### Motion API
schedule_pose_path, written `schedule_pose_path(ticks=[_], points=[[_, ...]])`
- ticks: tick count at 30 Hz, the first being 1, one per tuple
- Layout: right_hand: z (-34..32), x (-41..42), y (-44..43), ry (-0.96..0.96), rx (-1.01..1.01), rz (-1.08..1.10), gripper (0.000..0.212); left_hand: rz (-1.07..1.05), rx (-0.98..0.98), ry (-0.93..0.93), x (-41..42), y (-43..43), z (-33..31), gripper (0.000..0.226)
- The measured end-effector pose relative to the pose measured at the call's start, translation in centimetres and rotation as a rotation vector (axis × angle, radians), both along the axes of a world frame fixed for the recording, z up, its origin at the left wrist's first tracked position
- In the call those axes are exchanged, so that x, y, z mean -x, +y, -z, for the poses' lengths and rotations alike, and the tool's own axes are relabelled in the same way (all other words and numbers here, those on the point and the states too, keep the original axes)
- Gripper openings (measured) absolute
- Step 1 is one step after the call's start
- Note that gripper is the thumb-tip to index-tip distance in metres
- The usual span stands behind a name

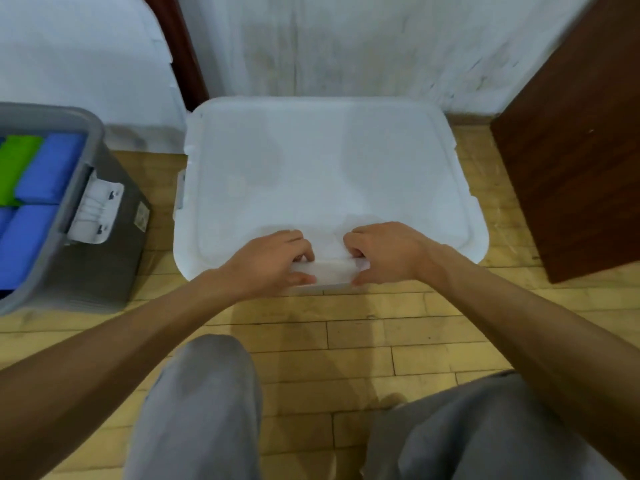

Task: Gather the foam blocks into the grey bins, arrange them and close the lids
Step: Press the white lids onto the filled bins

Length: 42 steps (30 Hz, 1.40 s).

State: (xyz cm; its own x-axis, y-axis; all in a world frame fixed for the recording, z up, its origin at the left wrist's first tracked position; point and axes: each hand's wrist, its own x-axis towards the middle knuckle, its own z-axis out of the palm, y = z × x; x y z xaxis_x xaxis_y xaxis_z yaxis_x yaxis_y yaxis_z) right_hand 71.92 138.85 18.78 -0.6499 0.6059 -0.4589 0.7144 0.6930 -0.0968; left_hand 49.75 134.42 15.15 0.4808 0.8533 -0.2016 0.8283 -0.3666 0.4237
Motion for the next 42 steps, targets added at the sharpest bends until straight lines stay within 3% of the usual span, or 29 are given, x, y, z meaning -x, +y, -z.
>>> schedule_pose_path(ticks=[3,8,11,14,17,20,23,27,32,42], points=[[-0.7,1.3,0.4,0.052,-0.010,0.055,0.043,0.001,0.065,-0.107,1.9,0.3,-1.1,0.022],[0.0,5.4,1.9,0.223,-0.207,-0.059,0.029,-0.128,-0.231,0.056,8.2,1.4,-1.8,0.018],[0.8,8.9,3.2,0.263,-0.194,-0.029,0.040,-0.356,-0.341,0.063,11.5,2.1,-1.6,0.019],[1.6,11.5,3.6,0.257,-0.100,0.127,0.055,-0.783,-0.097,-0.069,12.9,3.0,-1.3,0.047],[2.6,12.6,3.5,0.259,-0.070,0.225,0.059,-1.130,0.310,-0.398,13.3,3.3,-0.5,0.084],[2.8,13.0,3.6,0.275,-0.056,0.277,0.059,-1.281,0.433,-0.711,13.3,3.2,0.1,0.077],[2.5,13.4,3.8,0.267,-0.058,0.287,0.058,-1.252,0.252,-0.649,13.2,3.1,0.3,0.056],[2.6,13.5,3.6,0.255,-0.061,0.300,0.057,-1.009,0.085,-0.333,12.9,3.0,-0.4,0.047],[3.0,13.5,3.6,0.259,-0.069,0.296,0.056,-0.890,-0.044,-0.117,12.1,3.0,-0.6,0.036],[3.1,12.6,3.6,0.287,-0.028,0.259,0.059,-0.752,-0.162,0.127,10.4,2.9,-1.1,0.024]])
